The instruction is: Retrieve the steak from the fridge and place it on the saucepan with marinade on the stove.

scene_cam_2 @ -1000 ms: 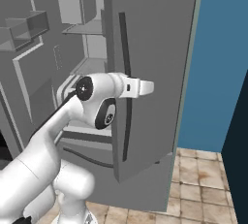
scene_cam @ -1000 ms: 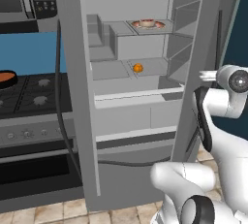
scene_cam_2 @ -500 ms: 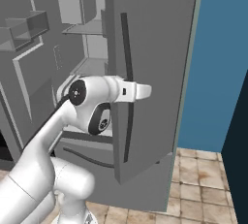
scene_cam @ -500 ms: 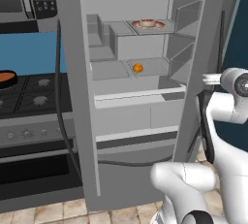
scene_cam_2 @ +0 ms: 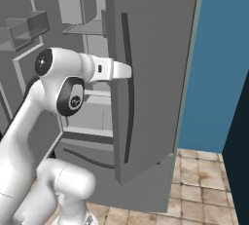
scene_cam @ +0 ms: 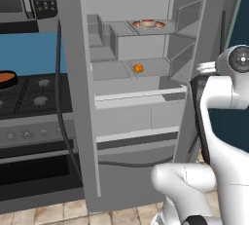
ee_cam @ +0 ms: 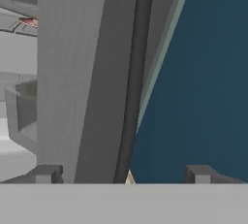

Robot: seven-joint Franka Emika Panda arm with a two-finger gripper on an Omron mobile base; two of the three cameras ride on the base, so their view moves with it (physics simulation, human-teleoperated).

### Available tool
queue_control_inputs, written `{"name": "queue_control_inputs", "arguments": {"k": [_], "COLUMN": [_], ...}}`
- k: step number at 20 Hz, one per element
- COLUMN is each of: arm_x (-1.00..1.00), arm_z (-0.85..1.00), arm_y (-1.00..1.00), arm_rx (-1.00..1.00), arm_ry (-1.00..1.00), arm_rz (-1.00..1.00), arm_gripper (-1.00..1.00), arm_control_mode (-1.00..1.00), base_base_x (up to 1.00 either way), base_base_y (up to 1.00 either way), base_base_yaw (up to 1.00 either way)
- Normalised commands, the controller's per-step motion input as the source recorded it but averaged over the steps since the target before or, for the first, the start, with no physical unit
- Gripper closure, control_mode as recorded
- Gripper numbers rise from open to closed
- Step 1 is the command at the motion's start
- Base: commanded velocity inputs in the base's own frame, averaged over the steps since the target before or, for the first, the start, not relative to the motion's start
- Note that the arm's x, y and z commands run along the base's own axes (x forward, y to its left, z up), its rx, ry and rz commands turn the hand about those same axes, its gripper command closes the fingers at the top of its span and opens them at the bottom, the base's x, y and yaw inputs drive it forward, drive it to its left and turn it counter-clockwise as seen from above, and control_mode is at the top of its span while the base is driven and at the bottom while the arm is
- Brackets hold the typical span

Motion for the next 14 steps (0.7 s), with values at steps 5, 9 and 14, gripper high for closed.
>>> {"name": "queue_control_inputs", "arguments": {"k": [5,9,14], "arm_x": [-0.40,-0.31,-0.06], "arm_z": [0.29,-0.04,0.00], "arm_y": [0.75,0.75,0.13], "arm_rx": [0.00,-0.03,0.00], "arm_ry": [0.11,0.00,-0.17], "arm_rz": [0.11,0.18,0.04], "arm_gripper": [-1.00,-1.00,-1.00], "arm_control_mode": [-1.00,-1.00,-1.00], "base_base_x": [0.00,0.00,0.00], "base_base_y": [0.00,0.00,0.00], "base_base_yaw": [0.00,0.00,0.00]}}
